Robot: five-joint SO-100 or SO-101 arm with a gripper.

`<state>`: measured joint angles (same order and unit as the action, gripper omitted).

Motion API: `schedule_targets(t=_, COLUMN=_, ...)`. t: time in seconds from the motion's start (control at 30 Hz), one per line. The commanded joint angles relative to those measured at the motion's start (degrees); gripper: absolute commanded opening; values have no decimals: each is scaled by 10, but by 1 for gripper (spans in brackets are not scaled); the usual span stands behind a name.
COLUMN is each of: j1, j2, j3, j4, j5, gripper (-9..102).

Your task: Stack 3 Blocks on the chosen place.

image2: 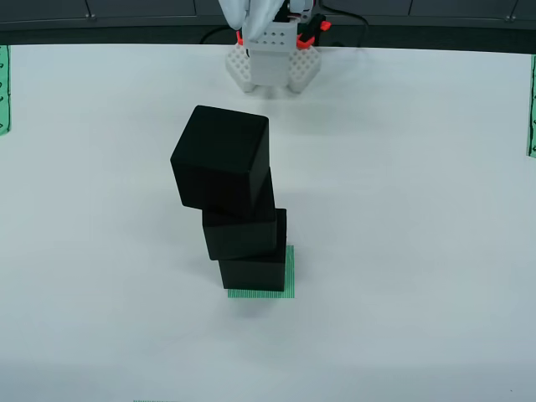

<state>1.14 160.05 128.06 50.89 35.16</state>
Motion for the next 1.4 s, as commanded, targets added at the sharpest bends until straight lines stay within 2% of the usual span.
schedule_targets(t=0.0, j1=6, j2=18, j3=25, j4=-37, j5=-120, gripper=0)
schedule_targets(t=0.03, j1=6, j2=22, j3=39, j4=-48, j5=-150, gripper=0)
schedule_targets(t=0.27, j1=2, j2=56, j3=138, j4=-83, j5=-177, gripper=0)
schedule_targets(t=0.6, j1=1, j2=122, j3=211, j4=-76, j5=-262, gripper=0)
schedule_targets(t=0.9, j1=-15, j2=221, j3=260, j4=-40, j5=-275, gripper=0)
schedule_targets(t=1.37, j1=-21, j2=310, j3=355, j4=-45, j5=-275, gripper=0)
